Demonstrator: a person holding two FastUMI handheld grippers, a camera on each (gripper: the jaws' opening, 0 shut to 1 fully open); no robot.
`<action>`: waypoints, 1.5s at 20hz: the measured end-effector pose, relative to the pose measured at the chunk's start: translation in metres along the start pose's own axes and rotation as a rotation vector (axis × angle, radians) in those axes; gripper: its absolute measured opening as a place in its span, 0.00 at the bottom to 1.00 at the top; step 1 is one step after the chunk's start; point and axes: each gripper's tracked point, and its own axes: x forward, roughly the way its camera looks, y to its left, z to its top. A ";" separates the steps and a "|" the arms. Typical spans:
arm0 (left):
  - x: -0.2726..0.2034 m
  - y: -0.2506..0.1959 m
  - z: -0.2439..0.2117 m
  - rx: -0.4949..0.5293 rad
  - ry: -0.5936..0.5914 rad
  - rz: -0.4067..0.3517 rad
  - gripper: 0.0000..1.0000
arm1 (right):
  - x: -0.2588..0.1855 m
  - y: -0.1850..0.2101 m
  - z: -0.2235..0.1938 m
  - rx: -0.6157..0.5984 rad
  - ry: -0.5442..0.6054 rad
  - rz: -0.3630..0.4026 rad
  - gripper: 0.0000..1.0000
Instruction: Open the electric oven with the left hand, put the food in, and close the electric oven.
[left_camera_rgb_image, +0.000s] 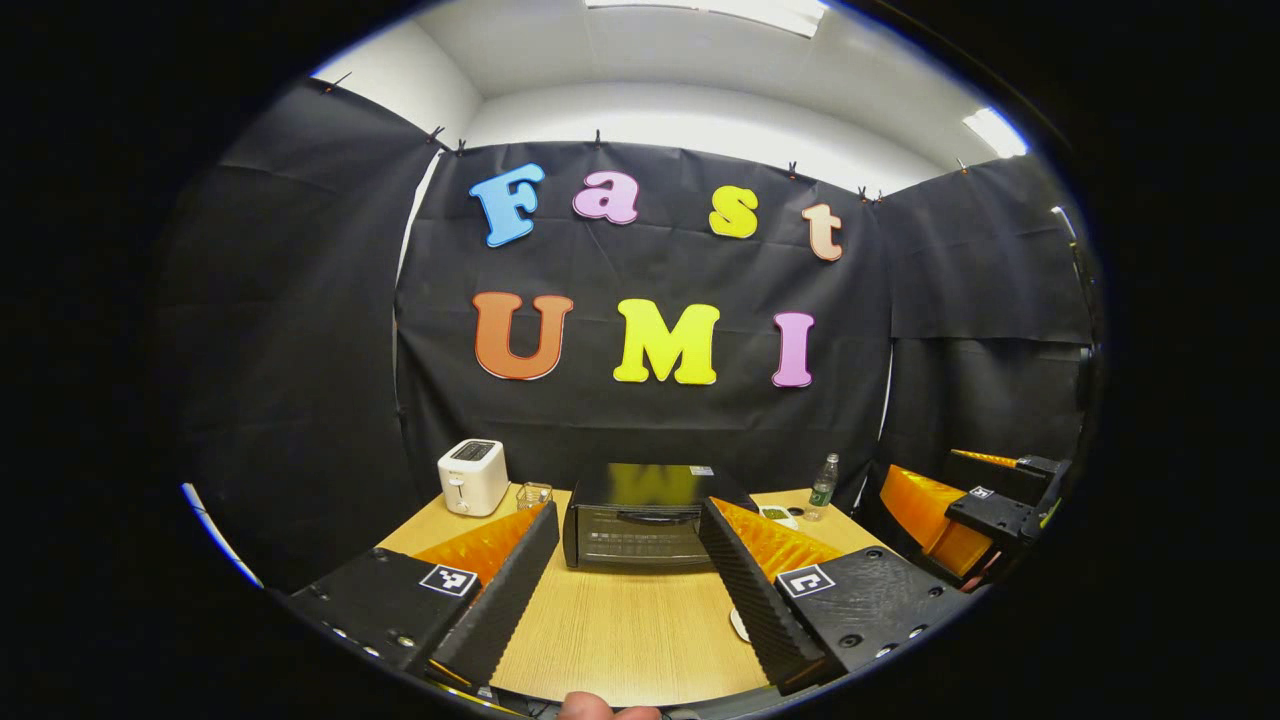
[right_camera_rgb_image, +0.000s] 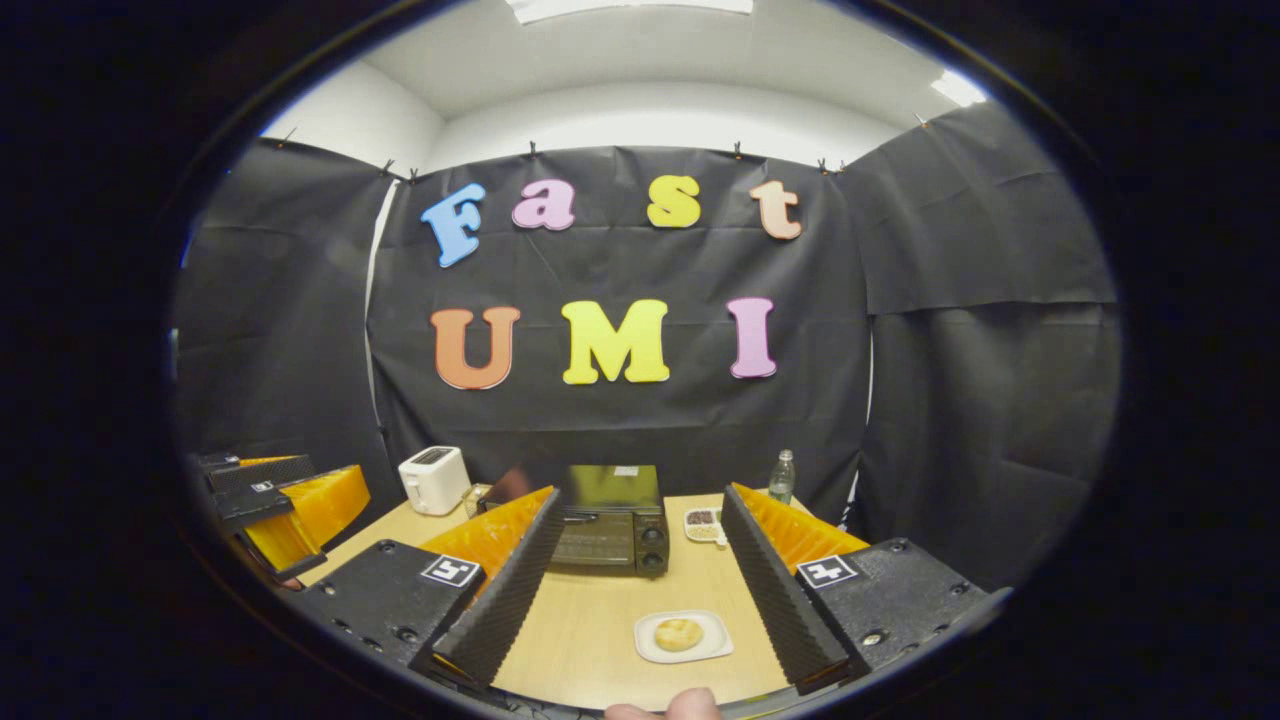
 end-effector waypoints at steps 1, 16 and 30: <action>0.001 0.000 -0.001 -0.001 0.002 -0.001 0.93 | 0.002 -0.002 0.001 0.000 -0.002 -0.001 1.00; 0.178 -0.041 -0.069 0.044 0.122 -0.067 0.94 | 0.061 -0.114 -0.025 -0.017 0.089 -0.138 1.00; 0.322 -0.033 -0.174 0.036 0.324 -0.003 0.94 | 0.108 -0.171 -0.066 -0.009 0.216 -0.222 1.00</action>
